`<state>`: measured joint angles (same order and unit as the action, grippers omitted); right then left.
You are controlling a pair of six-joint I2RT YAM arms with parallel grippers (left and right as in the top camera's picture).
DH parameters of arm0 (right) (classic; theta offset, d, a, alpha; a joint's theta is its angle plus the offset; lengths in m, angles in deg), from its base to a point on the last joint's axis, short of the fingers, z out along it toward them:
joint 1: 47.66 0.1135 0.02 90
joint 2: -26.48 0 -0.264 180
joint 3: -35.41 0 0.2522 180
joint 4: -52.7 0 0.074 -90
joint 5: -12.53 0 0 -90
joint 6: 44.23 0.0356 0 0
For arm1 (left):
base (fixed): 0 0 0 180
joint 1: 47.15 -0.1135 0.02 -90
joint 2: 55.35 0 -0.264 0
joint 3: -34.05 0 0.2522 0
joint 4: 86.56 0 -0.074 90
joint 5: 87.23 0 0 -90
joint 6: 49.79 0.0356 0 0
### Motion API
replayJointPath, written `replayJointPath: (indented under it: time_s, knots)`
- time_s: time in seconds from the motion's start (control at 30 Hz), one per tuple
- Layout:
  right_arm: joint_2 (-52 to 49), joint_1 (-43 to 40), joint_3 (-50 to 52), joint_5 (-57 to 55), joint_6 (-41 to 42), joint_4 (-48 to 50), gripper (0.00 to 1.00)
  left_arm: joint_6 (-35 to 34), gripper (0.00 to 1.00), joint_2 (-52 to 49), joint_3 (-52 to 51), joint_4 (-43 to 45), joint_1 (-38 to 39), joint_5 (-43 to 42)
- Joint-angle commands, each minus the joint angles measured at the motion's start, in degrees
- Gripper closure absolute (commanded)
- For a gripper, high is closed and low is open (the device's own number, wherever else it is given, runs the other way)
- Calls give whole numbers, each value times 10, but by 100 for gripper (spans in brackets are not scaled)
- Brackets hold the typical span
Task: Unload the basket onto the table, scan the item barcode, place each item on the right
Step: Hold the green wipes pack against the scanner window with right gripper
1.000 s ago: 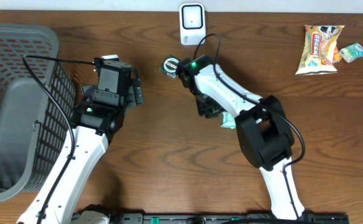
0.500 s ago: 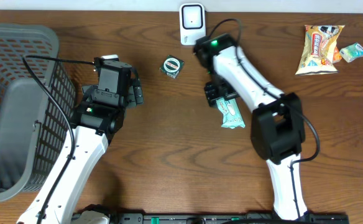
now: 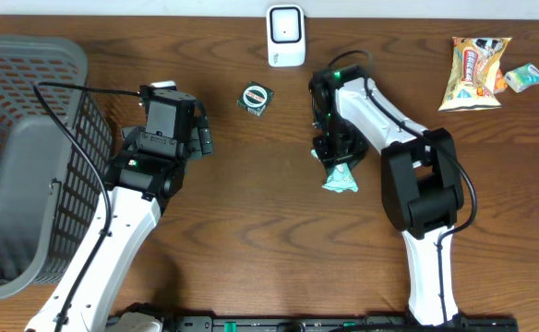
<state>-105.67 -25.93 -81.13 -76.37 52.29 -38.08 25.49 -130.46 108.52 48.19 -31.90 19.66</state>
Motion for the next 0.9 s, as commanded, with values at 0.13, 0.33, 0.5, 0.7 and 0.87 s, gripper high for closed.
replayJointPath:
  time_s: [0.13,0.33,0.5,0.7,0.87]
  knots:
    - [3,1,-54,73,8,-17,92,7,2,3,2,0,-2,10]
    - [3,-9,-143,268,-62,-31,95,7,2,3,2,0,-2,10]
    - [3,-24,-189,342,-54,-21,99,7,2,3,2,0,-2,10]
    - [3,-21,-204,125,91,127,99,7,2,3,2,0,-2,10]
    - [3,0,-209,43,123,232,99,7,2,3,2,0,-2,10]
